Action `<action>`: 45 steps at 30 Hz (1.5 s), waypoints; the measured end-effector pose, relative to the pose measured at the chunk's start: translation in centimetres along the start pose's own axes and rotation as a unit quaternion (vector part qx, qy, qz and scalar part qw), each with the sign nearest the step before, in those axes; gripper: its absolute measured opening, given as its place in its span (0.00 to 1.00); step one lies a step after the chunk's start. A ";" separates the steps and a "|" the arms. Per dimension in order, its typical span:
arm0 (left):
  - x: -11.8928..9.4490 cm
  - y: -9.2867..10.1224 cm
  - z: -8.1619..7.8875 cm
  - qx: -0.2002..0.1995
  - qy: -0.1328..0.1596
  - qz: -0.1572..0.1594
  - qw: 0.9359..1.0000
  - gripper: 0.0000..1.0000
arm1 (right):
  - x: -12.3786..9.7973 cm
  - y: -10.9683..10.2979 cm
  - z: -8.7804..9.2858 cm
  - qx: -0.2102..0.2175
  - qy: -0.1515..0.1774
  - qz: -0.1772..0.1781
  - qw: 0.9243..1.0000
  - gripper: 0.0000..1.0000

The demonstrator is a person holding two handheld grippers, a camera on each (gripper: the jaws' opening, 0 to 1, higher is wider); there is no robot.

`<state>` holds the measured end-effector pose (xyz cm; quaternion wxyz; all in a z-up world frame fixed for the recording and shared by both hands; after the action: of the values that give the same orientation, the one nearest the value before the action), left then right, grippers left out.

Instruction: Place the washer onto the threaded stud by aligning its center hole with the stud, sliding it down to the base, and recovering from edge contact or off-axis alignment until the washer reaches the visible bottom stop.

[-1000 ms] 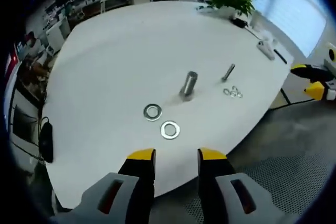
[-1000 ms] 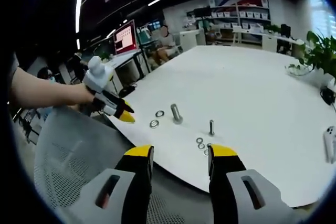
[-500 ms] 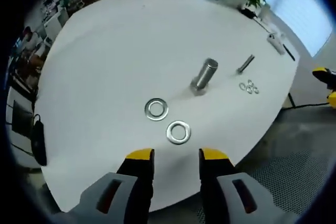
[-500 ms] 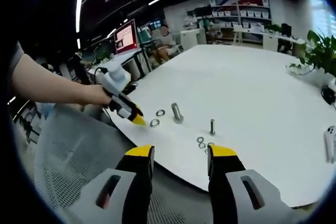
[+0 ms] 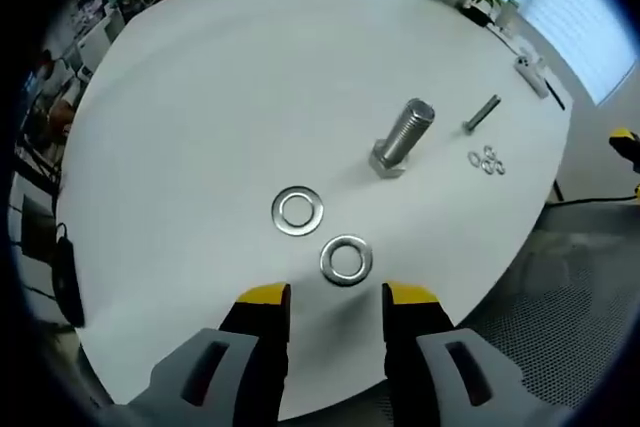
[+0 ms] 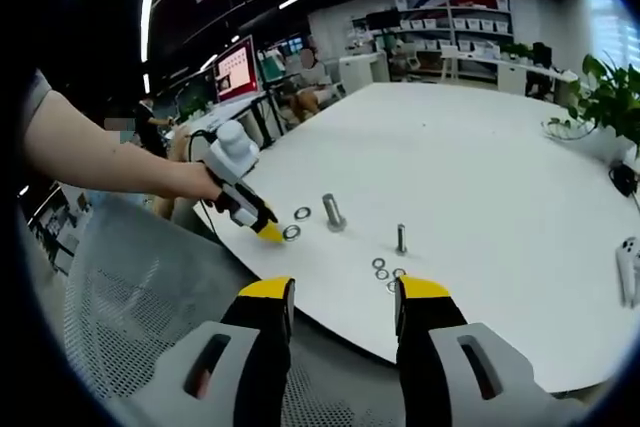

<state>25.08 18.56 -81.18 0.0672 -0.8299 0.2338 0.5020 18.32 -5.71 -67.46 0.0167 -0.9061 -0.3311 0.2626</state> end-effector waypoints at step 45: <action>2.0 1.2 -1.3 0.087 -0.057 -0.027 0.994 0.34 | -0.1 0.4 -0.2 0.008 0.010 0.011 1.000 0.41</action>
<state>26.32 16.37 -82.11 0.1656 -0.7970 0.2499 0.5243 18.60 -6.11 -67.29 0.0246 -0.9121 -0.3190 0.2563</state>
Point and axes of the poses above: the point that each gripper's makers call its tool centre point, and the gripper's own axes: x roughly forward along the fingers, y roughly to its right, z roughly out of its underside, the point moved 2 cm from there along -x, roughly backward along the fingers, and after that the axes turned 9 degrees about y, right-handed, at the moved point
